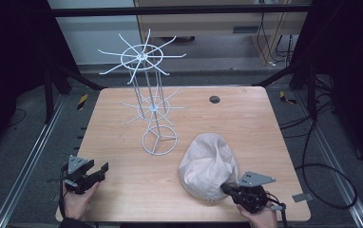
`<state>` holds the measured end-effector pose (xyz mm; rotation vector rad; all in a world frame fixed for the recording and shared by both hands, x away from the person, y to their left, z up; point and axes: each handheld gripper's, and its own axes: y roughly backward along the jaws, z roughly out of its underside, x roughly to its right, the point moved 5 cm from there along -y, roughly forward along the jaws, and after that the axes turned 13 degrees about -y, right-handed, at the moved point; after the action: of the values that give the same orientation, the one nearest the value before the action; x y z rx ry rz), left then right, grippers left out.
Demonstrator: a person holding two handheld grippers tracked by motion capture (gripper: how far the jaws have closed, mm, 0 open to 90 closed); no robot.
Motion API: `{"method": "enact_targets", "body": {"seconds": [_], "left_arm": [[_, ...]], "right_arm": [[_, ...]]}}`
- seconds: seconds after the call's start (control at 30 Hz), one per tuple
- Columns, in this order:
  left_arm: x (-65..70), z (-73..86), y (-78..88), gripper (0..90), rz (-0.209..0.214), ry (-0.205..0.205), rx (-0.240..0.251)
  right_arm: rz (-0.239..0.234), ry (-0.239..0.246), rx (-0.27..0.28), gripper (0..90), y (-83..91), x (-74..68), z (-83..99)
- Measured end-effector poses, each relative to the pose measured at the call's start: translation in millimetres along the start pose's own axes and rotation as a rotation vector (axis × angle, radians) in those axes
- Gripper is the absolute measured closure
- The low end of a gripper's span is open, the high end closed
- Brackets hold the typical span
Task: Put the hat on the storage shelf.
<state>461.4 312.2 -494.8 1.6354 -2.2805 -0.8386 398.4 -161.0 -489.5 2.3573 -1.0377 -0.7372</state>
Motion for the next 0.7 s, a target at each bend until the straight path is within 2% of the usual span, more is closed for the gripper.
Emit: {"method": "enact_targets", "body": {"seconds": [0.13, 0.2, 0.23, 0.27, 0.3, 0.33, 0.4, 0.43, 0.47, 0.5, 0.53, 0.63, 0.7], "left_arm": [[-0.2, 0.1, -0.8, 38.8, 0.001, 0.003, 0.001], [-0.1, 0.2, -1.7, 38.8, 0.001, 0.004, -0.002], [-0.4, 0.3, -2.0, 38.8, -0.001, 0.002, -0.005], [-0.4, 0.4, -2.4, 38.7, 0.0, 0.001, -0.007], [-0.3, 0.4, -2.7, 38.7, -0.001, 0.002, -0.007], [-0.3, 0.5, -3.0, 38.7, -0.002, 0.0, -0.007], [-0.2, 0.6, -3.3, 38.8, -0.002, 0.001, -0.008], [-0.2, 0.6, -3.6, 38.7, -0.002, 0.0, -0.009], [-0.2, 0.7, -3.9, 38.8, -0.003, 0.0, -0.01], [-0.2, 0.7, -4.1, 38.8, -0.002, 0.0, -0.01], [-0.3, 0.7, -4.3, 38.8, -0.001, -0.001, -0.01], [-0.2, 0.6, -4.3, 38.7, -0.001, -0.002, -0.01], [0.0, 0.5, -4.5, 38.8, -0.001, -0.003, -0.01]], "right_arm": [[0.053, -0.016, 0.066, 90.0, 15.3, 14.5, -9.9], [0.108, -0.046, 0.113, 90.0, 20.2, 33.2, -20.5], [0.108, -0.046, 0.113, 90.0, 20.2, 33.2, -20.5], [0.127, -0.06, 0.123, 90.0, 19.1, 40.6, -24.5], [0.137, -0.078, 0.133, 90.0, 16.2, 47.5, -28.4], [0.161, -0.086, 0.131, 90.0, 6.0, 60.7, -34.9], [0.177, -0.085, 0.125, 90.0, -0.5, 66.1, -37.8], [0.18, -0.09, 0.116, 90.0, -7.7, 70.2, -40.4], [0.181, -0.098, 0.096, 90.0, -22.0, 77.2, -44.6], [0.181, -0.098, 0.096, 90.0, -22.0, 77.2, -44.6], [0.186, -0.09, 0.083, 90.0, -28.8, 81.0, -46.4], [0.166, -0.115, 0.061, 90.0, -49.2, 91.7, -52.0], [0.161, -0.119, 0.065, 90.0, -52.9, 93.9, -52.5]]}}
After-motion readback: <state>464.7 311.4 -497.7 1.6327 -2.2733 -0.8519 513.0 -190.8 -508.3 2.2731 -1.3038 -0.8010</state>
